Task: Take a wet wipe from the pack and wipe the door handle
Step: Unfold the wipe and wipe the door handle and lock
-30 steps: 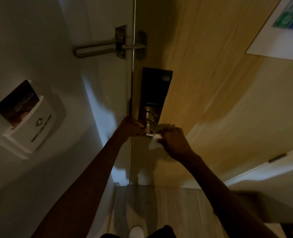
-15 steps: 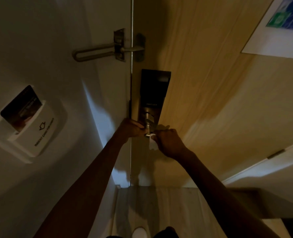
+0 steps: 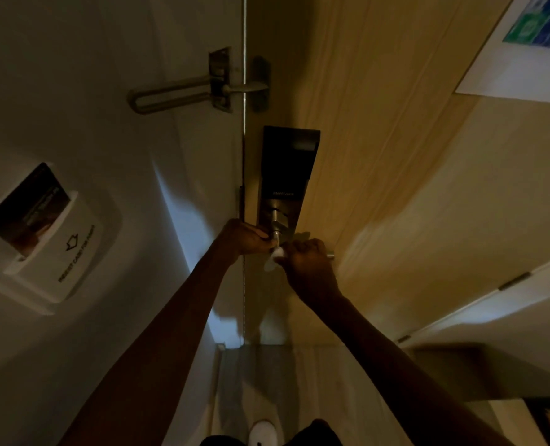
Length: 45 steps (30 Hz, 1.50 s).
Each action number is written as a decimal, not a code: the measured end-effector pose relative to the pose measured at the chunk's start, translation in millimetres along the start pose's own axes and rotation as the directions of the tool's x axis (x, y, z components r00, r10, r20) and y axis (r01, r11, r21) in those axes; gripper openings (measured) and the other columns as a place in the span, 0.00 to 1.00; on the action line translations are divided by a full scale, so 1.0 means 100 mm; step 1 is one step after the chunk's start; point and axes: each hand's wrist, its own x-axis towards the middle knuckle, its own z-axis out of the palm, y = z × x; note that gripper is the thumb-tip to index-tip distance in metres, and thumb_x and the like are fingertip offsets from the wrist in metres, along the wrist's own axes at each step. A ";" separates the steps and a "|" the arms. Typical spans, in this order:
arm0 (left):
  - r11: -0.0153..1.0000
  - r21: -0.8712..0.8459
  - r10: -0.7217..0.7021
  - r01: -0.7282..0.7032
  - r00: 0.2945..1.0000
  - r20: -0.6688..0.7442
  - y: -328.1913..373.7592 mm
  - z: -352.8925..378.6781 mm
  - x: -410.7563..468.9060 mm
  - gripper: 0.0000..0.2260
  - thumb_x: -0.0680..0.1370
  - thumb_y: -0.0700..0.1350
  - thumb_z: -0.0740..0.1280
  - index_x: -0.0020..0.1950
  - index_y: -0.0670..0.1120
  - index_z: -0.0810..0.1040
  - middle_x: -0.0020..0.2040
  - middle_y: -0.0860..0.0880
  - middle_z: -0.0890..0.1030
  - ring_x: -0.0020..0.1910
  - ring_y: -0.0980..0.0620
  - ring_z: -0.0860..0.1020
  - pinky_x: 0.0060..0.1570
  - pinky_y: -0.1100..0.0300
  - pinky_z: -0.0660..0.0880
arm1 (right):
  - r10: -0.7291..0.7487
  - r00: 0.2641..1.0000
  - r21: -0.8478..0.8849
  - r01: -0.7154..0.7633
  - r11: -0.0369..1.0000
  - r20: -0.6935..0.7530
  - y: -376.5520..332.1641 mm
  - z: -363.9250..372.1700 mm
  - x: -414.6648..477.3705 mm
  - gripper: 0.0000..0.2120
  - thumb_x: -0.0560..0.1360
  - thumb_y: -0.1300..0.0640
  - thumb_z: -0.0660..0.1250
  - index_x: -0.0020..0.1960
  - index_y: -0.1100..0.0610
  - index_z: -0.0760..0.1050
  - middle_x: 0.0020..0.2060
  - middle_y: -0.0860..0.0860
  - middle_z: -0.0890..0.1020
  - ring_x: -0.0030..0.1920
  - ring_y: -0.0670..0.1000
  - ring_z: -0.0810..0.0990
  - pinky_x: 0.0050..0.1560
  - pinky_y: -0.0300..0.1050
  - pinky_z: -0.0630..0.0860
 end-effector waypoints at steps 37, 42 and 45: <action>0.905 0.419 0.054 -0.076 0.996 0.064 -0.01 0.00 0.04 0.17 0.79 0.54 0.61 0.60 0.47 0.80 0.58 0.49 0.82 0.62 0.52 0.76 0.57 0.66 0.67 | 0.009 1.000 -0.164 -0.007 0.986 0.010 0.05 -0.03 -0.04 0.20 0.79 0.53 0.60 0.65 0.65 0.69 0.50 0.65 0.79 0.52 0.66 0.78 0.59 0.64 0.69; 0.904 0.428 0.001 -0.018 0.999 0.040 -0.01 0.00 0.06 0.19 0.77 0.57 0.62 0.60 0.47 0.80 0.57 0.47 0.82 0.60 0.49 0.77 0.58 0.63 0.68 | -0.020 0.996 -0.211 0.038 0.977 0.089 0.15 -0.04 -0.08 0.19 0.82 0.51 0.53 0.63 0.65 0.69 0.47 0.65 0.79 0.50 0.67 0.78 0.60 0.63 0.68; 0.916 0.401 0.001 -0.006 1.000 0.012 -0.04 0.00 0.08 0.19 0.76 0.58 0.64 0.58 0.47 0.81 0.55 0.46 0.83 0.59 0.49 0.78 0.61 0.59 0.72 | -0.030 0.995 -0.257 0.055 0.965 0.099 0.28 -0.07 -0.12 0.18 0.81 0.52 0.56 0.60 0.66 0.72 0.49 0.65 0.78 0.52 0.66 0.77 0.58 0.62 0.67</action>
